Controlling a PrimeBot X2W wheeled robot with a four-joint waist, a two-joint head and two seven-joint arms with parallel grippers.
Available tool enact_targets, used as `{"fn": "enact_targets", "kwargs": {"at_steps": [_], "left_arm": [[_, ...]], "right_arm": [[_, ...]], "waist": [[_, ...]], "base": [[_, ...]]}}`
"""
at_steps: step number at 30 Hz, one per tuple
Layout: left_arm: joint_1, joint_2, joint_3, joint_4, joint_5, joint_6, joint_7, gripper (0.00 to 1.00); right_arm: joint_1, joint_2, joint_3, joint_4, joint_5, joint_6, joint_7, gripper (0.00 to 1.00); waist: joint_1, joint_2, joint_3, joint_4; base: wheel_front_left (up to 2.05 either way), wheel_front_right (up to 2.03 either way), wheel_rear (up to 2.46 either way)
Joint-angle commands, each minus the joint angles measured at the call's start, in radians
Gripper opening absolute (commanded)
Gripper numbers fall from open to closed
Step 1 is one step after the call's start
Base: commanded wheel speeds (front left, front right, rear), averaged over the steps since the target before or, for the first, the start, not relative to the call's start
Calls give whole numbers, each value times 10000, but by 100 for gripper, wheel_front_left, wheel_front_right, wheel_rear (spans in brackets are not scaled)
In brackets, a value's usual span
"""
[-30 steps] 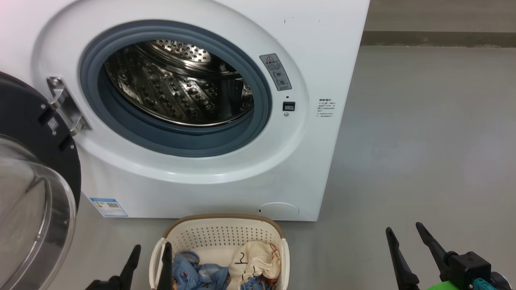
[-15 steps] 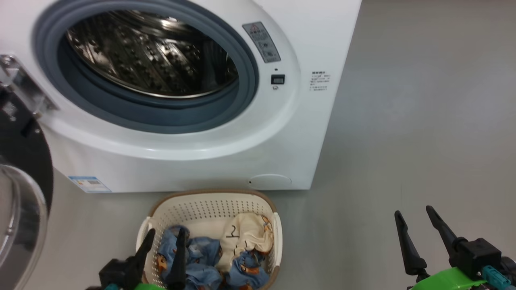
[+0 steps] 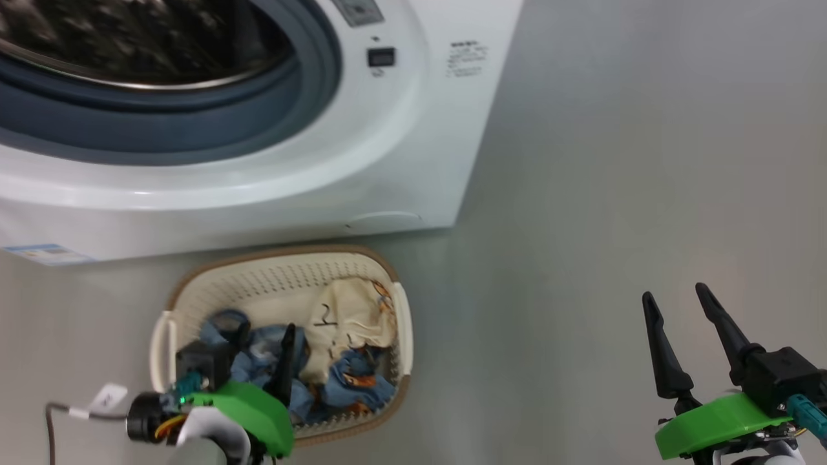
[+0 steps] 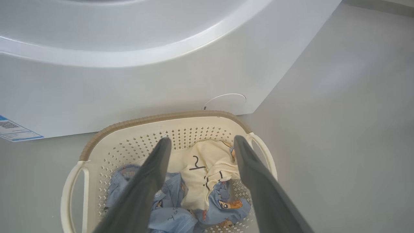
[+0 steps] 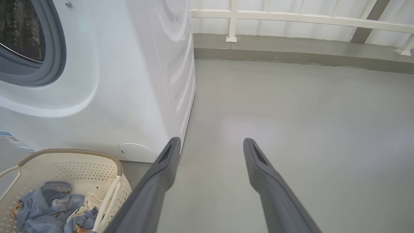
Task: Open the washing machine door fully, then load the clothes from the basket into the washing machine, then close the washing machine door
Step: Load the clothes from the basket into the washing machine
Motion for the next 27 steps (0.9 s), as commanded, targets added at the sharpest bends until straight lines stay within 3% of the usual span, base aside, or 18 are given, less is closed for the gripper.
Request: {"fn": "enact_targets", "kwargs": {"at_steps": [1,13,27], "left_arm": [[-478,155,246,254,-7,-105,62,100],[-2826,274,-390,4045,-138,-715,1029,100],[-4752,603,-1305,6237,-492,-808,2028,100]], "right_arm": [[-207,-120,243,-234,106,16,-133,100],[-734,-124,401,17,268,16,-549,100],[-1369,-36,627,370,422,16,-973,100]], "waist": [[-1,-1,1047,-890],[-1,-1,2636,-1808],[-1,-1,4217,-2493]], "base": [[0,0,0],[0,0,0],[0,0,0]]}}
